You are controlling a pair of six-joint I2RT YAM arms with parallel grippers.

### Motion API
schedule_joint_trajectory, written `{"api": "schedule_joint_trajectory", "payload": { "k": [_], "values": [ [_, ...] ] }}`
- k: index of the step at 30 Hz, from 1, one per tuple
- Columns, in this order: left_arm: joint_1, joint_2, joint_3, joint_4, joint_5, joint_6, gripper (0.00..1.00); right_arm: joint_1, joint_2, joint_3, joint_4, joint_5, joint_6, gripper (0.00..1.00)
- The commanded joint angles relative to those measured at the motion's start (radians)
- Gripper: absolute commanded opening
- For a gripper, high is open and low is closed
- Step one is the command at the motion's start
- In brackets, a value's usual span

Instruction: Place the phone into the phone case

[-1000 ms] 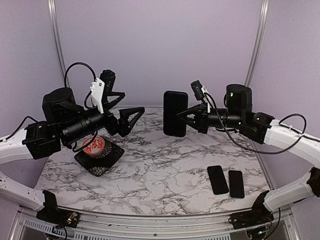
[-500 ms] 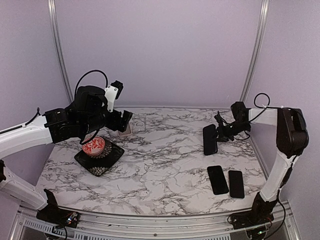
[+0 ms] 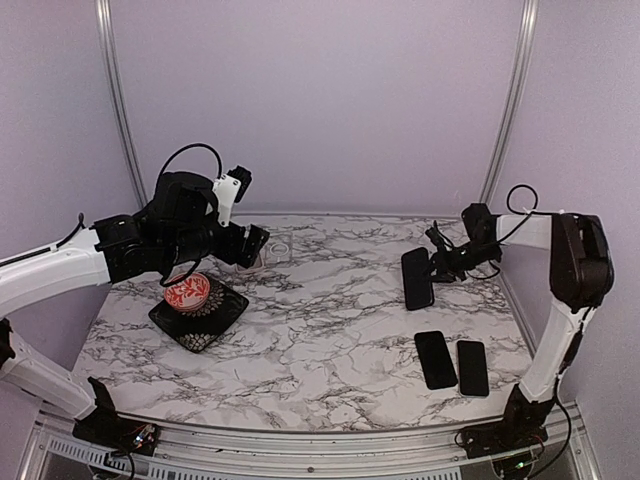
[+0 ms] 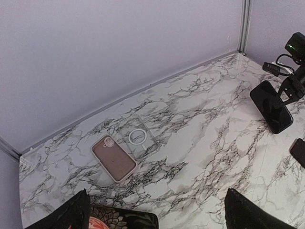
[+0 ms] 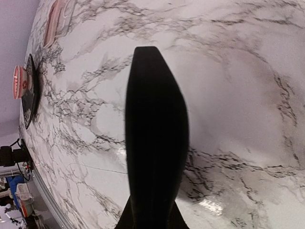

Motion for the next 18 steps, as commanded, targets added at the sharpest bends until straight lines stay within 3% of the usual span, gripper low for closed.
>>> {"api": "schedule_joint_trajectory", "payload": {
  "k": [1, 5, 7, 11, 18],
  "values": [
    [0.007, -0.002, 0.005, 0.015, 0.23, -0.011, 0.99, 0.166, -0.218, -0.013, 0.198, -0.146, -0.016, 0.0],
    [0.007, -0.042, -0.041, 0.152, 0.636, -0.046, 0.99, 0.384, -0.395, -0.039, 0.447, -0.207, 0.024, 0.0],
    [0.007, -0.084, -0.098, 0.287, 0.756, -0.08, 0.99, 0.48, -0.452, -0.072, 0.631, -0.217, 0.117, 0.0],
    [-0.001, -0.136, -0.158, 0.423, 0.812, -0.102, 0.99, 0.591, -0.496, -0.099, 0.903, -0.205, 0.234, 0.0],
    [-0.028, -0.125, -0.119, 0.423, 0.82, -0.077, 0.92, 0.715, -0.457, -0.019, 0.92, -0.218, 0.208, 0.0]
  ]
}}
